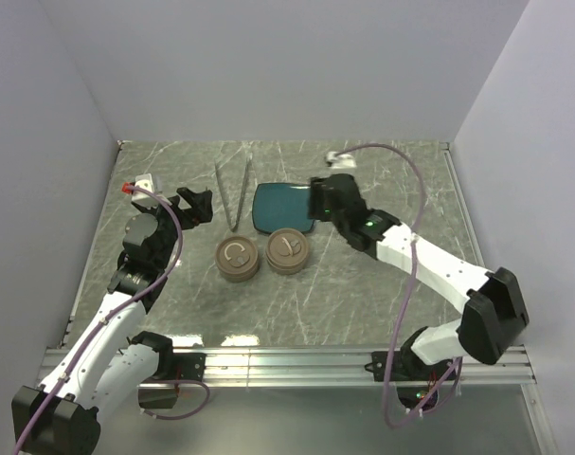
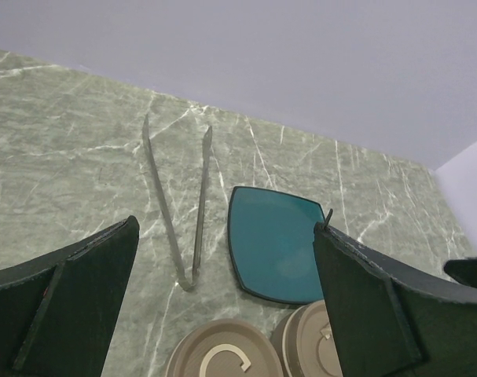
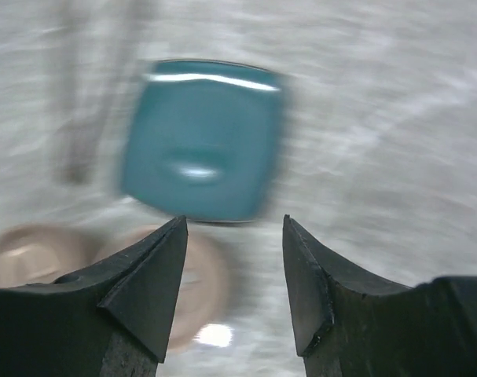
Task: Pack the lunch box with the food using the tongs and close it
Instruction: Reset both arms
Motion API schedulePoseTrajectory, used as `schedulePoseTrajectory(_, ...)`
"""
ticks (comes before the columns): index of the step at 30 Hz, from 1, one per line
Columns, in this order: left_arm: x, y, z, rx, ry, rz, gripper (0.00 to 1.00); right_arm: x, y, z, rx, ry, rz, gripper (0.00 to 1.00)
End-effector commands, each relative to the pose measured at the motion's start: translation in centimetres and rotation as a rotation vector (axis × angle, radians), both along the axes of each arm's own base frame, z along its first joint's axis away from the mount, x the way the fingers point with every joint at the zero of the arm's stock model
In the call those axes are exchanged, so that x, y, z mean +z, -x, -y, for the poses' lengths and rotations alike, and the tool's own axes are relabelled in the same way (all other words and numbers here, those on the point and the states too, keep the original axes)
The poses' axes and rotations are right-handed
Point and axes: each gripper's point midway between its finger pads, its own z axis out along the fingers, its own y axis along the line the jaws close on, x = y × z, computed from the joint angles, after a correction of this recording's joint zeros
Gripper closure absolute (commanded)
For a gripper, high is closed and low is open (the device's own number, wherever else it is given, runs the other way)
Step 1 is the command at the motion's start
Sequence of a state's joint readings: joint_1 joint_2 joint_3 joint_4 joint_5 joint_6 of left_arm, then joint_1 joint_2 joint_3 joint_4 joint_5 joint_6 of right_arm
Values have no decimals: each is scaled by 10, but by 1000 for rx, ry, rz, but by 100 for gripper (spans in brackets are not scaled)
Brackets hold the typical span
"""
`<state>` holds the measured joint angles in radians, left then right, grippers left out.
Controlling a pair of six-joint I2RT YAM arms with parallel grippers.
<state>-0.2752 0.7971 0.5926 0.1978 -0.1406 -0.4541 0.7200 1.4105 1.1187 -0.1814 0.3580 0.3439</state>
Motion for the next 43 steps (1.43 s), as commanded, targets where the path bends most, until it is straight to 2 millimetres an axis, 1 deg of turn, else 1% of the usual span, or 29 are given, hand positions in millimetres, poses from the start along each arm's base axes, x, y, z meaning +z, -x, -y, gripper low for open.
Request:
schedulePoseTrajectory(1, 2, -3, -8, 46, 19, 18, 1, 11, -18, 59, -142, -28, 82, 41)
schedulePoseTrajectory(2, 1, -4, -9, 50, 18, 15, 1, 11, -20, 73, -172, -28, 89, 41)
schedulePoseTrajectory(3, 0, -4, -11, 64, 21, 14, 0, 10, -21, 96, -220, -25, 96, 41)
schedulePoseTrajectory(4, 0, -4, -12, 70, 22, 12, 1, 11, -21, 109, -250, -26, 105, 41)
schedulePoseTrajectory(5, 0, -4, -14, 79, 25, 10, 1, 20, -19, 120, -274, -38, 131, 40)
schedulePoseTrajectory(6, 0, -5, -17, 96, 25, 10, 0, 17, -18, 137, -314, -32, 133, 40)
schedulePoseTrajectory(8, 1, -3, -22, 122, 29, 13, 1, 23, -13, 154, -355, -30, 156, 40)
schedulePoseTrajectory(9, 2, -3, -26, 147, 32, 15, 0, 35, -6, 161, -366, -44, 189, 40)
schedulePoseTrajectory(10, 3, -2, -28, 157, 36, 19, 1, 40, -2, 169, -387, -45, 207, 39)
schedulePoseTrajectory(11, 5, 1, -31, 166, 39, 29, 1, 51, 6, 174, -395, -62, 240, 38)
schedulePoseTrajectory(13, 7, 4, -36, 192, 43, 36, 1, 59, 14, 178, -397, -79, 270, 36)
schedulePoseTrajectory(14, 11, 6, -39, 203, 49, 46, 0, 66, 20, 180, -394, -94, 294, 36)
schedulePoseTrajectory(17, 12, 8, -44, 232, 54, 46, 1, 73, 28, 185, -401, -110, 317, 36)
schedulePoseTrajectory(23, 12, 9, -56, 301, 68, 30, 0, 71, 31, 184, -392, -116, 316, 36)
schedulePoseTrajectory(29, 8, 5, -56, 310, 56, 11, 1, 70, 30, 183, -383, -113, 313, 35)
schedulePoseTrajectory(36, 7, 3, -57, 316, 48, 6, 0, 71, 30, 182, -382, -116, 317, 35)
schedulePoseTrajectory(43, 8, 5, -59, 326, 55, 16, 1, 69, 29, 182, -383, -109, 309, 35)
